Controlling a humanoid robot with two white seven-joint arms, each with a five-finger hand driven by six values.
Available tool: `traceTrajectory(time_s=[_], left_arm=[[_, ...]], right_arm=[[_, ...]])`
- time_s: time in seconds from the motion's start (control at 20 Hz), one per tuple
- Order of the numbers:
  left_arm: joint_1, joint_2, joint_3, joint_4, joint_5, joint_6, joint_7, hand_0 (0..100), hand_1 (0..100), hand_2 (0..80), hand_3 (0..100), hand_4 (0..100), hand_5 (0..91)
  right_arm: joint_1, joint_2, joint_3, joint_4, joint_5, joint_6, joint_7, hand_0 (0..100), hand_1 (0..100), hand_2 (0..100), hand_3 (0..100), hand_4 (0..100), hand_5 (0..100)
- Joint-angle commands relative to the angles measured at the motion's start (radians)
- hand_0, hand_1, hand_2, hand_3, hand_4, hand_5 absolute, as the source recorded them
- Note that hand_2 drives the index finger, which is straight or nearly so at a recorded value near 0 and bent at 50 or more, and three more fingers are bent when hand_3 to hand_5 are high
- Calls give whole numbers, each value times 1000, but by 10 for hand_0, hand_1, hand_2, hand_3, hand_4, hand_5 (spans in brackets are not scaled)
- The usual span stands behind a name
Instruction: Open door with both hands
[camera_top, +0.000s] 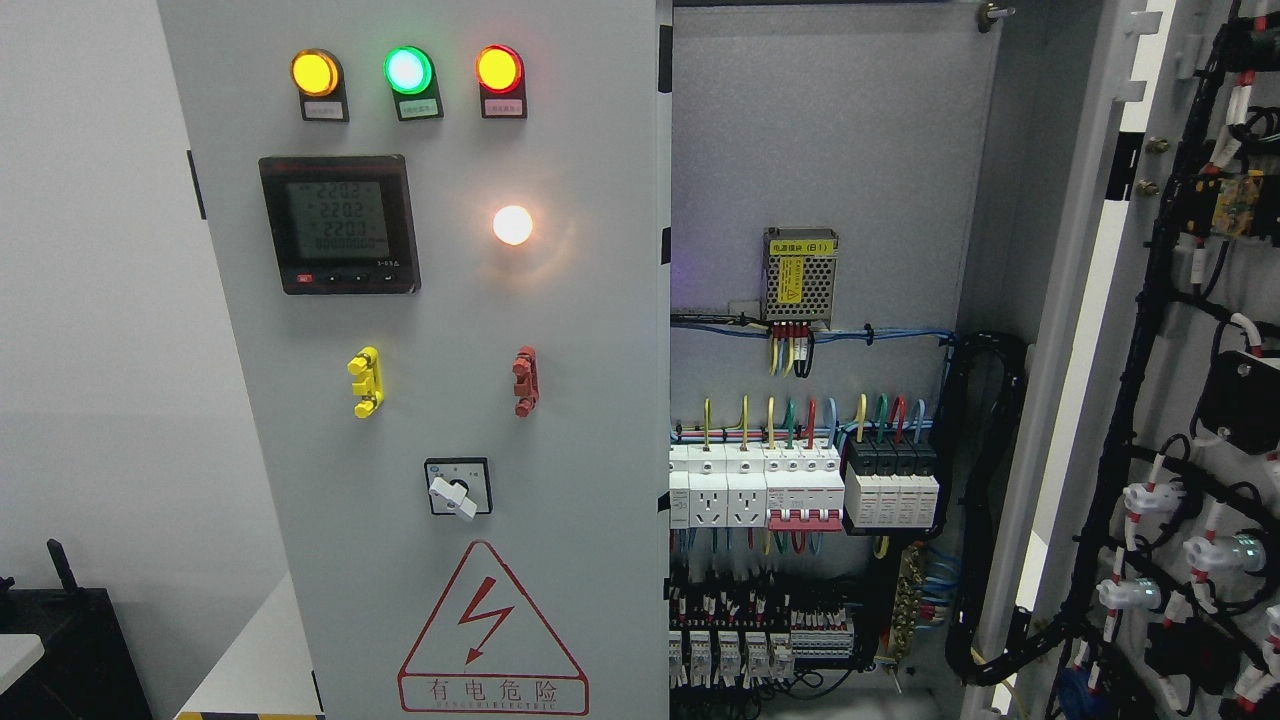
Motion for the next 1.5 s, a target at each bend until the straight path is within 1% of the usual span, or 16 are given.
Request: traceTrajectory(time_s=[0.0, 0.1, 0.2, 0.25, 0.35, 0.45, 0.5, 0.6, 0.65, 0.75, 0.9, 1.05, 1.2, 1.35, 1.45], left_arm=[[-14, -3, 17, 0, 0, -2, 0, 0, 0, 0, 0, 33, 0], [-14, -3, 17, 0, 0, -3, 0, 0, 0, 0, 0, 33, 0], [-14, -3, 17, 0, 0, -3, 0, 0, 0, 0, 0, 33, 0], [-14, -3, 18, 0, 0, -3, 0, 0, 0, 0, 0, 33, 0], [-14, -5, 18, 0, 0, -3, 0, 0, 0, 0, 0, 33, 0], [-14, -5, 18, 0, 0, -3, 0, 0, 0, 0, 0, 33, 0], [-14, -5, 18, 0, 0, -3, 0, 0, 0, 0, 0, 33, 0], [-14, -5, 20, 0, 0, -3, 0, 0, 0, 0, 0, 33, 0], [-14, -5, 20, 0, 0, -8, 0, 0, 0, 0, 0, 33, 0], [-14, -3, 20, -2, 0, -8, 0, 0, 0, 0, 0, 33, 0], [-14, -5, 23, 3, 0, -7, 0, 0, 0, 0, 0, 33, 0], [-14, -5, 21, 1, 0, -7, 0, 0, 0, 0, 0, 33, 0], [-14, -3, 23, 1, 0, -7, 0, 0, 0, 0, 0, 33, 0], [-14, -5, 23, 1, 0, -7, 0, 0, 0, 0, 0, 33, 0], [-14, -5, 23, 1, 0, -7, 0, 0, 0, 0, 0, 33, 0]], right_arm=[[170, -87, 10, -533, -1, -2, 2, 0, 0, 0, 0, 0, 0], [216, -121, 27, -625, 0, -5, 2, 0, 0, 0, 0, 0, 0], [282, -175, 67, -737, -1, -22, 2, 0, 0, 0, 0, 0, 0], [312, -196, 84, -784, 0, -42, 2, 0, 0, 0, 0, 0, 0], [352, -222, 116, -844, 0, -91, 2, 0, 0, 0, 0, 0, 0], [379, -248, 143, -898, 0, -111, 2, 0, 0, 0, 0, 0, 0], [398, -276, 151, -944, 0, -113, 2, 0, 0, 0, 0, 0, 0], [428, -304, 151, -1016, 0, -123, 2, 0, 0, 0, 0, 0, 0], [435, -323, 153, -1041, 0, -133, 2, 0, 0, 0, 0, 0, 0], [438, -357, 166, -1053, 0, -145, 2, 0, 0, 0, 0, 0, 0], [435, -383, 183, -1082, 0, -156, 4, 0, 0, 0, 0, 0, 0], [425, -396, 228, -1125, 0, -177, 4, 0, 0, 0, 0, 0, 0], [411, -396, 259, -1156, 0, -205, 4, 0, 0, 0, 0, 0, 0], [400, -397, 308, -1179, 0, -264, 4, 0, 0, 0, 0, 0, 0], [376, -397, 337, -1185, 0, -291, 4, 0, 0, 0, 0, 0, 0]])
